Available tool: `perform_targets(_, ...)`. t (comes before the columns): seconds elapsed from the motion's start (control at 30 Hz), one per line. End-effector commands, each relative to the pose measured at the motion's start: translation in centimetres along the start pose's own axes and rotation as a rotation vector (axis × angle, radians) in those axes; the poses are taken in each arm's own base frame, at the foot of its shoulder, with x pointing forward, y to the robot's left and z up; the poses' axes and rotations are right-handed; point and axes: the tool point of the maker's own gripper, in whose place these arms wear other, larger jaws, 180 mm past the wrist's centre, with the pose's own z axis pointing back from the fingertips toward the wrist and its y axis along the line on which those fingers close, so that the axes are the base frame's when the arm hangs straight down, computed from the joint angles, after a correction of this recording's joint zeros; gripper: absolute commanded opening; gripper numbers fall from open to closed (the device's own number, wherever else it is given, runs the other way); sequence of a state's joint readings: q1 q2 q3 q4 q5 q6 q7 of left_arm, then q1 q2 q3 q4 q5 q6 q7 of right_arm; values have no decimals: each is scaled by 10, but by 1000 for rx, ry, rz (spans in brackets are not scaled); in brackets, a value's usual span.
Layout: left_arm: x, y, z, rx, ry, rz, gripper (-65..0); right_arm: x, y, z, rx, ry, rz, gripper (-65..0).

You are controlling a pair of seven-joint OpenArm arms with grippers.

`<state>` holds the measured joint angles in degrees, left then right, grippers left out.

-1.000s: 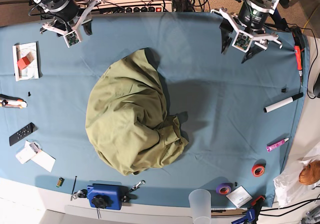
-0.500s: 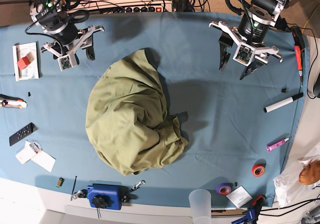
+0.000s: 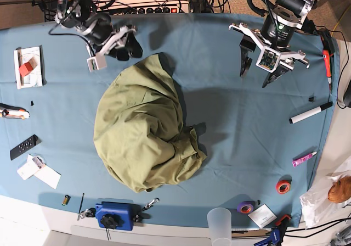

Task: Layout the t-shirt on the table in an organized manner, then fold the t-shirt properly

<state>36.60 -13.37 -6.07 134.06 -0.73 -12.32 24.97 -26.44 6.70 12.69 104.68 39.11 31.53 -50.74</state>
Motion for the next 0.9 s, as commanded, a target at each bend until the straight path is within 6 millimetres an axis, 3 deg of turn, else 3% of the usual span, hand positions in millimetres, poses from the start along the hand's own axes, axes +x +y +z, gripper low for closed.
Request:
perform_targets(0.0, 9, 0, 3, -1, -37, 5, -326, 4, -4, 0, -13, 1, 13, -356)
perform_targets(0.3, 9, 0, 3, -1, -38, 5, -326, 42, -6, -11, -3, -76, 51, -357)
perform_targets(0.6, 9, 0, 3, -1, -38, 5, -326, 24, 2, -38, 43, -66, -76, -357)
perform_targets(0.73, 9, 0, 3, -1, -38, 5, -326, 33, 8, -44, 76, -87, -58, -358)
perform_targets(0.8, 9, 0, 3, -1, -38, 6, -326, 40, 9, -45, 85, -101, -42, -388)
perform_targets(0.87, 9, 0, 3, -1, -38, 5, -326, 46, 10, -46, 87, -109, -35, -484)
